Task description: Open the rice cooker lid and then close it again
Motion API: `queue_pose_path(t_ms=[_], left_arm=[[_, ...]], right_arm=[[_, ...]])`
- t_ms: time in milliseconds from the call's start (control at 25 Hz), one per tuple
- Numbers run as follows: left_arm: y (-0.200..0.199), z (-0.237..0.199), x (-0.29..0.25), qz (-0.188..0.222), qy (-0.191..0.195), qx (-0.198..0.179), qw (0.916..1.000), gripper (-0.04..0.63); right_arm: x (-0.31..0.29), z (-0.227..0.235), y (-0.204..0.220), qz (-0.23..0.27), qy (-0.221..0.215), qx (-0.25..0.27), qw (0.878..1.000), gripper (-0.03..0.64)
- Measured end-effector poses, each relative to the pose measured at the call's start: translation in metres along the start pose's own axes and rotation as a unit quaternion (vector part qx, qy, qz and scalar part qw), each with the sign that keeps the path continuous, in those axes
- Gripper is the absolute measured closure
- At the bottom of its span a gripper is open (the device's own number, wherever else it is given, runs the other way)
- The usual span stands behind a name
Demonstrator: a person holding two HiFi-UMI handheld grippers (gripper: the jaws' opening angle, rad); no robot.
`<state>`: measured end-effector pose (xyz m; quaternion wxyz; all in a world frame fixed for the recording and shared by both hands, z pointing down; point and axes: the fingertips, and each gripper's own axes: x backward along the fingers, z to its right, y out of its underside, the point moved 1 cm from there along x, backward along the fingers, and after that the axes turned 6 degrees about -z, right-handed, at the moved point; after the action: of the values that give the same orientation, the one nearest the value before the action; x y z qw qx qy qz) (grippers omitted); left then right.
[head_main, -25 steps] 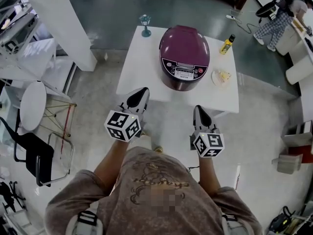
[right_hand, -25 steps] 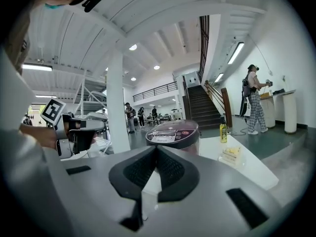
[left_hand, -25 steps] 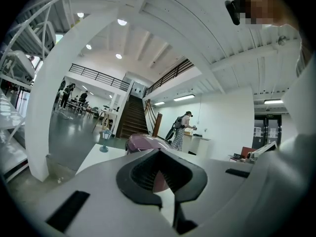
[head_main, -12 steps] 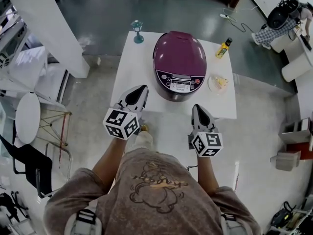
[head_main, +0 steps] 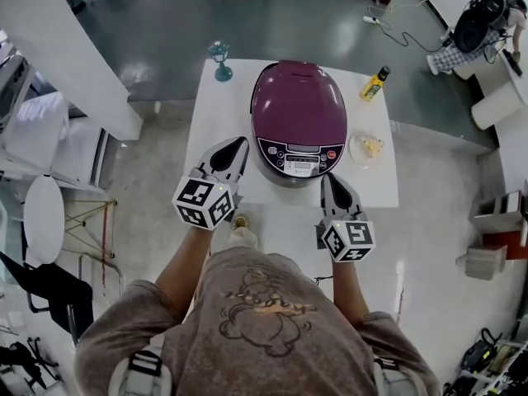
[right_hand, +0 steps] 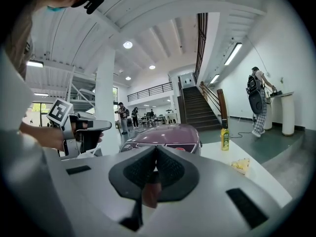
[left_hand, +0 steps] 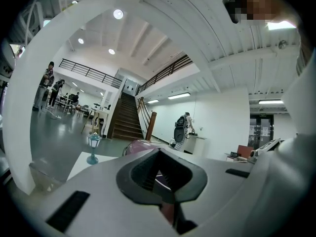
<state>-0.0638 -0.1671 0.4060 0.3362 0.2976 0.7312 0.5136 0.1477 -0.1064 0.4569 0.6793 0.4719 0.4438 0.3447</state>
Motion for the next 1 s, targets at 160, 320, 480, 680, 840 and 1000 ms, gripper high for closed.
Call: queue_pose_path(t_ms=[160, 320, 480, 680, 840, 1000], left_arm=[[-0.006, -0.010, -0.026, -0.010, 0.020, -0.004, 0.9997, 0.575], [-0.008, -0.019, -0.048, -0.023, 0.040, -0.007, 0.9989, 0.575], [-0.006, -0.028, -0.069, -0.036, 0.060, -0.010, 0.9975, 0.575], [0.003, -0.039, -0.095, -0.058, 0.081, -0.019, 0.9948, 0.575], [0.007, -0.044, -0.109, -0.071, 0.093, -0.021, 0.9929, 0.575], [0.011, -0.046, -0.119, -0.081, 0.105, -0.019, 0.9910, 0.575]], right_arm=[[-0.018, 0.010, -0.011, 0.005, 0.015, 0.001, 1.000, 0.612], [-0.029, 0.018, -0.019, 0.010, 0.034, -0.007, 0.999, 0.612], [-0.037, 0.021, -0.024, 0.010, 0.048, -0.016, 0.999, 0.612], [-0.047, 0.020, -0.026, 0.011, 0.061, -0.020, 0.998, 0.612], [-0.051, 0.018, -0.026, 0.008, 0.071, -0.026, 0.997, 0.612], [-0.053, 0.019, -0.027, 0.005, 0.079, -0.033, 0.996, 0.612]])
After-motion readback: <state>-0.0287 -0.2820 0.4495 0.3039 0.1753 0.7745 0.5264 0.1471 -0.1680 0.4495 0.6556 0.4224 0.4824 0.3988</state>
